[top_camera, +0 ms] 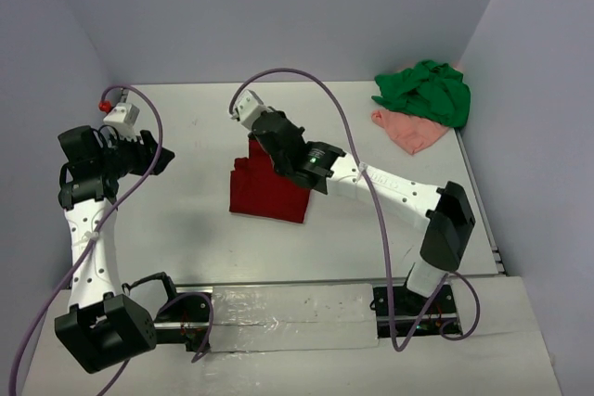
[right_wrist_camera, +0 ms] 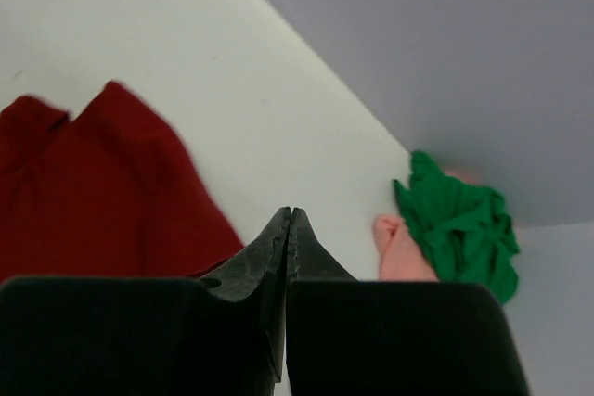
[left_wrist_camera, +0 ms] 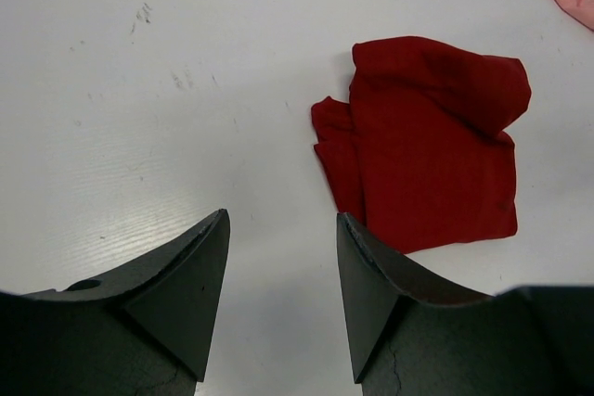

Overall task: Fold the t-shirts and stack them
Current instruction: Fold the tshirt

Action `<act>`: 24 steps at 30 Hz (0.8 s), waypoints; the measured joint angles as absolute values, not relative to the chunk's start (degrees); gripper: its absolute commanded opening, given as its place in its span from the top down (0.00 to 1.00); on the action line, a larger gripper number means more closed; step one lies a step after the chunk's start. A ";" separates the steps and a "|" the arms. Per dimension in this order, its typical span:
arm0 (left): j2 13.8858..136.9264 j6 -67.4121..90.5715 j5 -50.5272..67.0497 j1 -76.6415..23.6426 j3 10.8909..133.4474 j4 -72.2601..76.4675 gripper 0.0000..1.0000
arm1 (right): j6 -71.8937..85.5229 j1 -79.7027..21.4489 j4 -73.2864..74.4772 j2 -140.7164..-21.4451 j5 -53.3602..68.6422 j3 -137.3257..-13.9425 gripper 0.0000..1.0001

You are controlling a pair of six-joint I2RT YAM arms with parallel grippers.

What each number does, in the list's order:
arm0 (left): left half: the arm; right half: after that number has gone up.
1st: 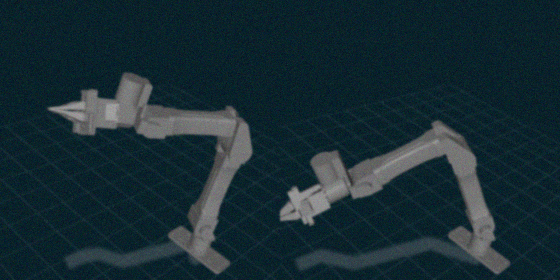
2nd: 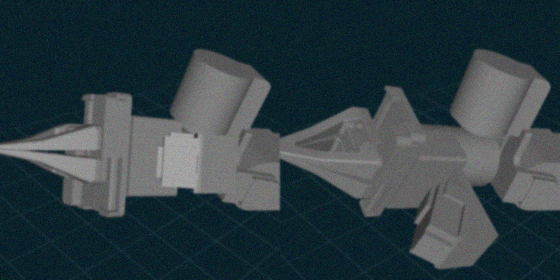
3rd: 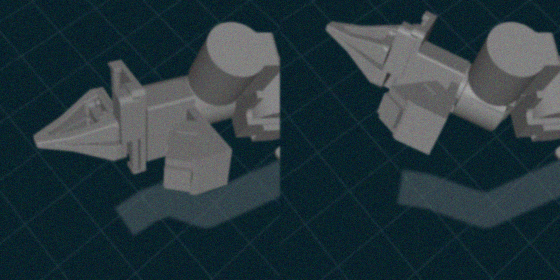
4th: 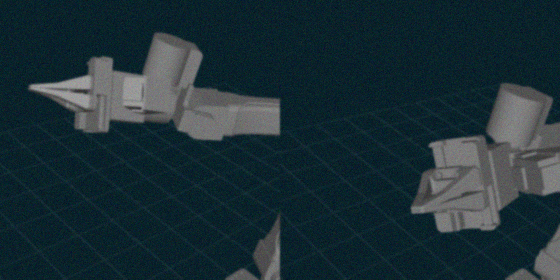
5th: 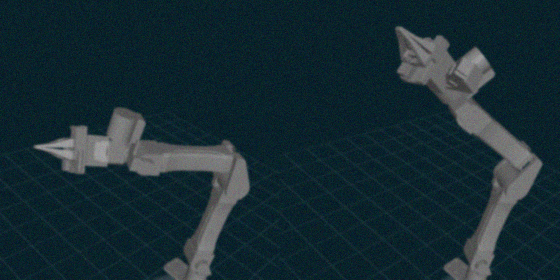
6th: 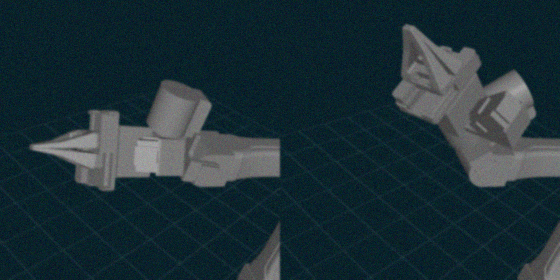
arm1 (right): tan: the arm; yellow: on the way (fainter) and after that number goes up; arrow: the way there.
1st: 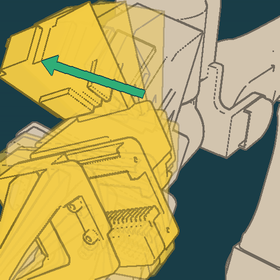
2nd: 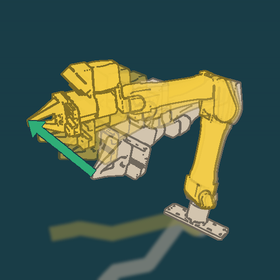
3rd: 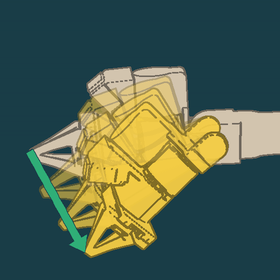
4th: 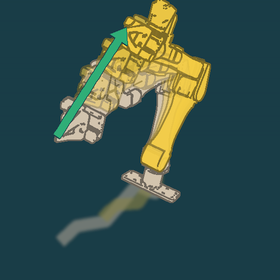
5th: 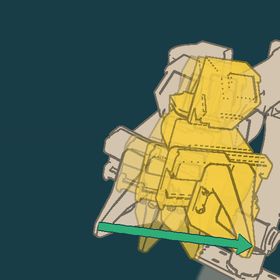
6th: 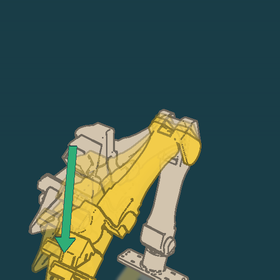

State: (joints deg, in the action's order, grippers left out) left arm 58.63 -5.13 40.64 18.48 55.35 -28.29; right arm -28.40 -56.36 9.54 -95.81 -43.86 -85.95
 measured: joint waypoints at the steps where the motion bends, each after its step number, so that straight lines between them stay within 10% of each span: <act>1: 58.50 -5.10 40.69 18.48 55.33 -28.29 0.41 | -26.50 -56.51 12.51 -95.96 -41.43 -86.89 1.00; 24: 58.43 -5.19 41.01 18.48 54.76 -28.08 0.42 | -19.46 -55.57 33.82 -112.22 -23.18 -85.60 1.00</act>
